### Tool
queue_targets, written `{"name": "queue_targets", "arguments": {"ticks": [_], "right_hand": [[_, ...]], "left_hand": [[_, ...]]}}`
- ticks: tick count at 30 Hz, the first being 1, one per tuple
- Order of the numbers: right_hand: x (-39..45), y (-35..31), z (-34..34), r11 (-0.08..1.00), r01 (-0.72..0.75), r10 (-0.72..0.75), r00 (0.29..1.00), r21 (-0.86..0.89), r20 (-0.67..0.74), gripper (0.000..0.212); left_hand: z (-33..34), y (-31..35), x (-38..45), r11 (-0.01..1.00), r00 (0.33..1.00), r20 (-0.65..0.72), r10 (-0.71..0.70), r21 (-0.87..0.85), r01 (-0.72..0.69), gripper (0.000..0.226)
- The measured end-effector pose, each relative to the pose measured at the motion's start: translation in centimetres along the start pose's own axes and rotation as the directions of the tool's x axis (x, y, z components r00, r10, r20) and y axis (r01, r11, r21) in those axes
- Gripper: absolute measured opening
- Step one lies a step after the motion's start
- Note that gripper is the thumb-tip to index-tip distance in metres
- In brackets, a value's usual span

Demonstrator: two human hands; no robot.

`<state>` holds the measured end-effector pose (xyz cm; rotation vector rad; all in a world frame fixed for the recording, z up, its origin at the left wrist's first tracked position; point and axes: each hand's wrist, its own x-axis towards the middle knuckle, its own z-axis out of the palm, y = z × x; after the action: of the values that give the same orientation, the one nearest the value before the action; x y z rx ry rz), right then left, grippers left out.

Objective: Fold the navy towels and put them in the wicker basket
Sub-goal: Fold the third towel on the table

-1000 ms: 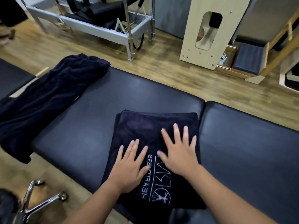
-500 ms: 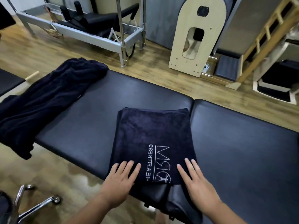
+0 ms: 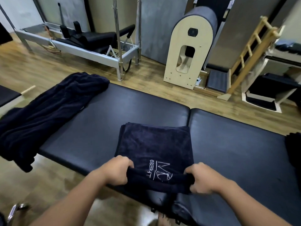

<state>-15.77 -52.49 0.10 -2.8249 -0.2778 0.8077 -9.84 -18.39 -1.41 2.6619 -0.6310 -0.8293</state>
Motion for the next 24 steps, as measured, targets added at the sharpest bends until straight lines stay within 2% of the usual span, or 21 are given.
{"name": "queue_targets", "arguments": {"ticks": [2, 4, 6, 8, 9, 11, 12, 13, 14, 15, 16, 17, 18, 19, 21, 23, 24], "right_hand": [[0.0, 0.3, -2.5, 0.989, -0.016, 0.022, 0.999, 0.144, -0.037, 0.04], [1.0, 1.1, -4.4, 0.963, -0.04, 0.082, 0.986, 0.268, -0.149, 0.038], [2.7, 1.8, -5.8, 0.929, -0.036, 0.147, 0.949, 0.369, -0.277, 0.033], [5.3, 2.5, -6.9, 0.887, -0.029, 0.219, 0.904, 0.46, -0.366, 0.028], [6.9, 3.0, -7.2, 0.863, -0.035, 0.262, 0.884, 0.504, -0.387, 0.026], [10.2, 3.7, -7.3, 0.829, -0.057, 0.336, 0.846, 0.557, -0.413, 0.023], [11.9, 4.2, -7.1, 0.823, -0.07, 0.359, 0.833, 0.564, -0.42, 0.02], [13.6, 4.6, -6.7, 0.82, -0.09, 0.378, 0.826, 0.565, -0.418, 0.019], [15.3, 5.1, -6.3, 0.816, -0.12, 0.397, 0.826, 0.565, -0.399, 0.018], [16.6, 5.5, -5.8, 0.805, -0.171, 0.432, 0.826, 0.568, -0.363, 0.021], [17.4, 6.0, -5.4, 0.797, -0.231, 0.466, 0.823, 0.558, -0.325, 0.028], [18.2, 6.5, -5.1, 0.795, -0.284, 0.493, 0.817, 0.536, -0.298, 0.037], [18.6, 7.0, -4.9, 0.799, -0.329, 0.515, 0.807, 0.503, -0.291, 0.045], [19.0, 7.4, -4.8, 0.808, -0.366, 0.528, 0.798, 0.462, -0.29, 0.05], [19.3, 7.4, -5.0, 0.826, -0.421, 0.535, 0.795, 0.374, -0.287, 0.053], [19.5, 7.4, -5.4, 0.856, -0.445, 0.512, 0.8, 0.264, -0.312, 0.048], [19.5, 7.2, -5.7, 0.88, -0.429, 0.475, 0.797, 0.203, -0.373, 0.04]], "left_hand": [[-2.1, -1.6, 0.3, 0.954, 0.999, 0.011, -0.036, -0.298, 0.037, 0.034], [-4.0, -2.9, 1.5, 0.834, 0.995, -0.061, -0.082, -0.551, 0.036, 0.038], [-5.9, -3.6, 3.7, 0.748, 0.972, -0.176, -0.157, -0.664, 0.0, 0.033], [-7.5, -4.3, 6.9, 0.719, 0.918, -0.293, -0.268, -0.695, -0.012, 0.027], [-8.2, -4.5, 8.6, 0.73, 0.879, -0.346, -0.329, -0.683, 0.005, 0.025], [-8.5, -4.3, 11.0, 0.833, 0.774, -0.47, -0.423, -0.539, 0.128, 0.022], [-8.3, -3.9, 12.1, 0.902, 0.714, -0.572, -0.403, -0.382, 0.203, 0.025], [-7.7, -3.2, 12.8, 0.951, 0.661, -0.685, -0.306, -0.188, 0.246, 0.03], [-6.8, -2.4, 13.4, 0.972, 0.658, -0.734, -0.171, -0.018, 0.233, 0.037], [-5.7, -1.5, 13.5, 0.979, 0.721, -0.691, -0.047, 0.11, 0.17, 0.046], [-4.4, -1.0, 13.5, 0.975, 0.827, -0.562, 0.036, 0.203, 0.095, 0.055], [-3.1, -0.9, 13.4, 0.965, 0.906, -0.418, 0.059, 0.255, 0.055, 0.063], [-2.1, -1.1, 13.2, 0.96, 0.953, -0.302, 0.026, 0.275, 0.061, 0.068], [-1.3, -1.6, 12.9, 0.955, 0.965, -0.262, -0.019, 0.282, 0.095, 0.07], [-0.5, -2.5, 12.8, 0.942, 0.951, -0.296, -0.089, 0.286, 0.177, 0.072], [-0.9, -2.1, 13.2, 0.938, 0.945, -0.291, -0.148, 0.26, 0.227, 0.075], [-1.2, -1.6, 13.5, 0.936, 0.94, -0.301, -0.161, 0.256, 0.242, 0.077]]}}
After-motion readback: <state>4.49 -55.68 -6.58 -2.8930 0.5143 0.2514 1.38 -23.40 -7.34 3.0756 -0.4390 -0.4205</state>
